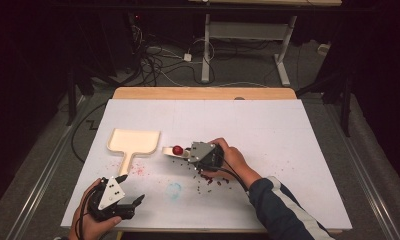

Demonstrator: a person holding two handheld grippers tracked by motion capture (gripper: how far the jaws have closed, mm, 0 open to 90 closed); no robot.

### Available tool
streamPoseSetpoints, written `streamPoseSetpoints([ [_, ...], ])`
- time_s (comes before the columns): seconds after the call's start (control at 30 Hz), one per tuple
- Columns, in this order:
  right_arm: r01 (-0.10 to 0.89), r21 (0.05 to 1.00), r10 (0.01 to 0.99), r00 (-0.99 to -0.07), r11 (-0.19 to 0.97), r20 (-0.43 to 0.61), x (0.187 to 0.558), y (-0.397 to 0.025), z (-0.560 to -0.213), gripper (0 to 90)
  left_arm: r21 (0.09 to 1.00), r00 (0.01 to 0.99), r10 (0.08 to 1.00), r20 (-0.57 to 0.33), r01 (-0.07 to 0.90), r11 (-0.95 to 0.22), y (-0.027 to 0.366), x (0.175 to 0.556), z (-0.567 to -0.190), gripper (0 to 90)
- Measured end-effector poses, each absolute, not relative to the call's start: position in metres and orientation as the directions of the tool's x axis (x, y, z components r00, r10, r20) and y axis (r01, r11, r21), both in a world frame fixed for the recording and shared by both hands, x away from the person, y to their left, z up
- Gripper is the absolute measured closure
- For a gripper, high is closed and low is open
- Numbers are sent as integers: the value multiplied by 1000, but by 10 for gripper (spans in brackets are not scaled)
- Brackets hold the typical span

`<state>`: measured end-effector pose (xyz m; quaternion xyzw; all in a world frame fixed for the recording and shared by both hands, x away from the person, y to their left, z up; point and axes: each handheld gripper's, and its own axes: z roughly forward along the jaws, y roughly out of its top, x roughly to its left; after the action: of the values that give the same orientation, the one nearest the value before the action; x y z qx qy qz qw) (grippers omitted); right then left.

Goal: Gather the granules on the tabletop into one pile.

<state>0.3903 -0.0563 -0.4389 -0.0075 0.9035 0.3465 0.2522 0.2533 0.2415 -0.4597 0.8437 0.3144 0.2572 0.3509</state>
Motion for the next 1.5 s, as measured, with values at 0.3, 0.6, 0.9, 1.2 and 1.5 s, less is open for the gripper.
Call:
streamPoseSetpoints([
  [0.3, -254, 636, 73, -895, 729, -441, 371, -97, -438, 675, 741, 671, 708, 221, 356, -569, 239, 253, -461, 188],
  [0.6, -165, 726, 274, -852, 668, -446, 385, -109, -413, 680, 735, 672, 706, 223, 361, -575, 240, 255, -461, 187],
  [0.9, 161, 869, 442, -894, 468, -72, 350, -99, -374, 680, 753, 656, 718, 231, 347, -559, 243, 253, -457, 188],
  [1.2, 449, 791, 468, -851, 416, 237, 343, -54, -410, 680, 755, 663, 711, 237, 335, -564, 243, 253, -455, 188],
  [1.5, 581, 742, 636, -720, 334, 278, 370, -58, -436, 679, 744, 683, 691, 237, 330, -581, 241, 252, -456, 188],
])
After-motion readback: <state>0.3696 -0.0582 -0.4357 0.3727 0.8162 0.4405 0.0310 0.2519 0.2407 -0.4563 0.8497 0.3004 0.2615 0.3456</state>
